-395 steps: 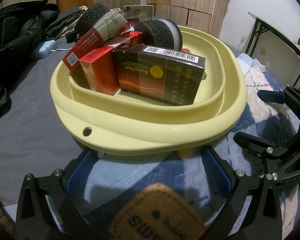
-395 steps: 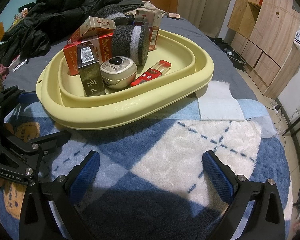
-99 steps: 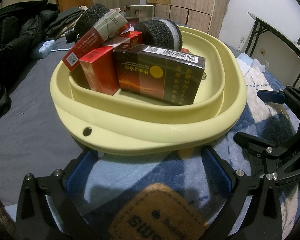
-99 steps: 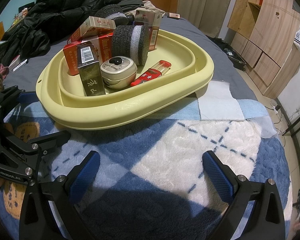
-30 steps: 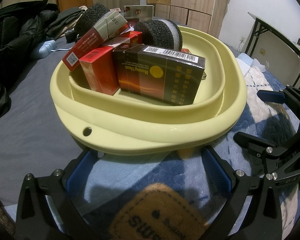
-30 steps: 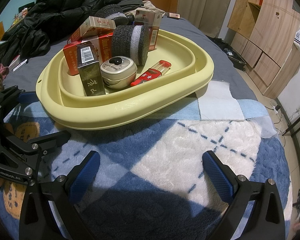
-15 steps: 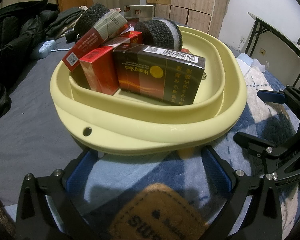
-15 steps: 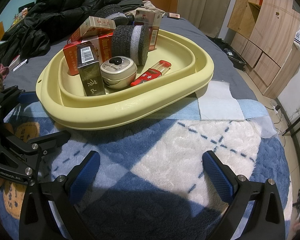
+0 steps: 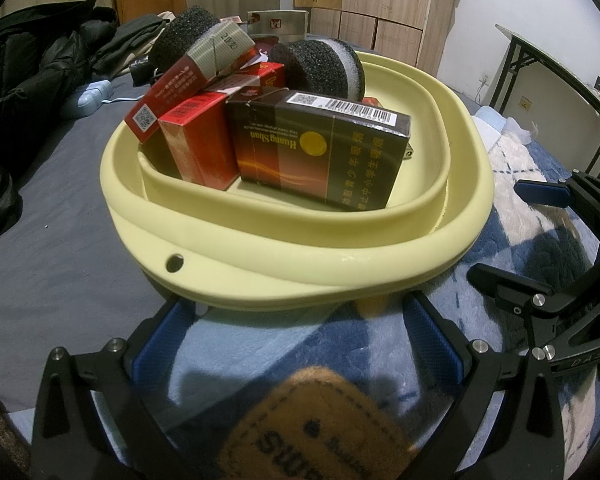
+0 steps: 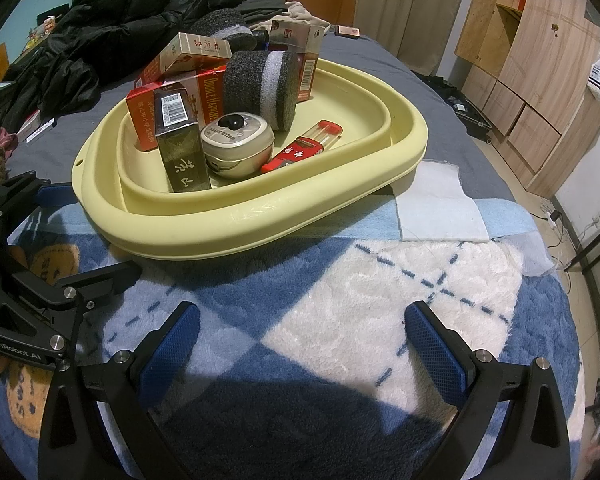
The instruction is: Organize rigid objects
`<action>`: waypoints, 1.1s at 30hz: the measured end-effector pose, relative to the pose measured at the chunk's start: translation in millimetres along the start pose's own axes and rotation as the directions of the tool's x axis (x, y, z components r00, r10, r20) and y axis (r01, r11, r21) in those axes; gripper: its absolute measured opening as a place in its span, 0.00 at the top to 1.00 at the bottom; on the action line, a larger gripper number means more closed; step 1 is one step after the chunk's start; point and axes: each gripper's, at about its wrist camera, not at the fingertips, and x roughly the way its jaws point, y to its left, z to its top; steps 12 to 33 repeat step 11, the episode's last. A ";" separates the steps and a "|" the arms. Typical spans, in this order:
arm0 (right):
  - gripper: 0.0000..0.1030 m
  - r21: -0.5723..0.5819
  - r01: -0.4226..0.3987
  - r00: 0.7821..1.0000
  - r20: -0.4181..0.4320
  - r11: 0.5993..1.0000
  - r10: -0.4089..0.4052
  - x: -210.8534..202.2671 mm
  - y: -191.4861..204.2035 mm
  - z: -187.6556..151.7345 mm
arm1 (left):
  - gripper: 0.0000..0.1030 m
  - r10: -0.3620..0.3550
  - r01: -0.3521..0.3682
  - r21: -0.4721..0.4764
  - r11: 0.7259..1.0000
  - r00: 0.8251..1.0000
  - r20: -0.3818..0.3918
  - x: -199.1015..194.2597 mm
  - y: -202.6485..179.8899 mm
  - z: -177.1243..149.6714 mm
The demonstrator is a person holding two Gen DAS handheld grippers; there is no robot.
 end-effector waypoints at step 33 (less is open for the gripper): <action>0.00 0.000 0.000 1.000 0.000 1.000 0.000 0.5 -0.3 0.2 | 0.00 0.000 0.000 0.000 1.000 1.000 0.000 0.1 0.3 0.4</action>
